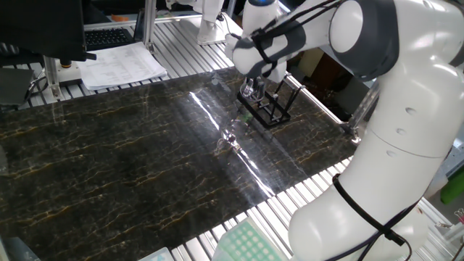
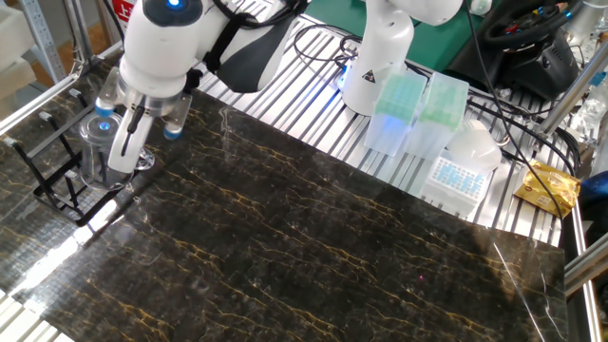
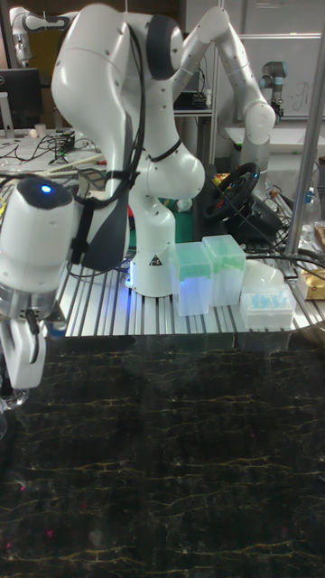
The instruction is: Take the cup off the cup rack
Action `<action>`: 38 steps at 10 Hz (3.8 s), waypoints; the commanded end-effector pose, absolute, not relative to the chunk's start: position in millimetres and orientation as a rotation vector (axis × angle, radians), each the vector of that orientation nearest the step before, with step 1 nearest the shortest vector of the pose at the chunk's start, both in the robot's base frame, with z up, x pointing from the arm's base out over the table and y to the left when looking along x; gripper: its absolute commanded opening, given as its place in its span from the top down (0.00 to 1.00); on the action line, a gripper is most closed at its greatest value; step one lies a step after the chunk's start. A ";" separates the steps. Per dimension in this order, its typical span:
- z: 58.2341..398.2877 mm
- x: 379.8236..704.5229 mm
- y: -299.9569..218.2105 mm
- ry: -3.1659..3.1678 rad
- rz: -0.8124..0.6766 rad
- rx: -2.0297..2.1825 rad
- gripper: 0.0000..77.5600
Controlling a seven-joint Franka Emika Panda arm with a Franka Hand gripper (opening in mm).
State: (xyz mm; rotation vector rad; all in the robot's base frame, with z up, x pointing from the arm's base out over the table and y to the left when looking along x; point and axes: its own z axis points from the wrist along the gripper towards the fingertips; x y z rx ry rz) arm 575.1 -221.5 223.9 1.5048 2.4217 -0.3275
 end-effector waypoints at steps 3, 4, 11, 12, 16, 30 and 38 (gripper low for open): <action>242.0 578.8 -216.6 2.427 -0.419 1.471 0.99; 244.8 578.8 -215.2 2.437 -0.445 1.481 0.99; 268.1 571.1 -210.0 2.461 -0.525 1.503 0.99; 274.0 570.5 -204.8 2.478 -0.502 1.502 0.99; 285.4 576.7 -181.7 2.525 -0.415 1.520 0.99; 201.3 599.4 -113.5 2.675 -0.324 1.387 0.99; 156.5 573.4 -105.7 2.709 -0.267 1.301 0.99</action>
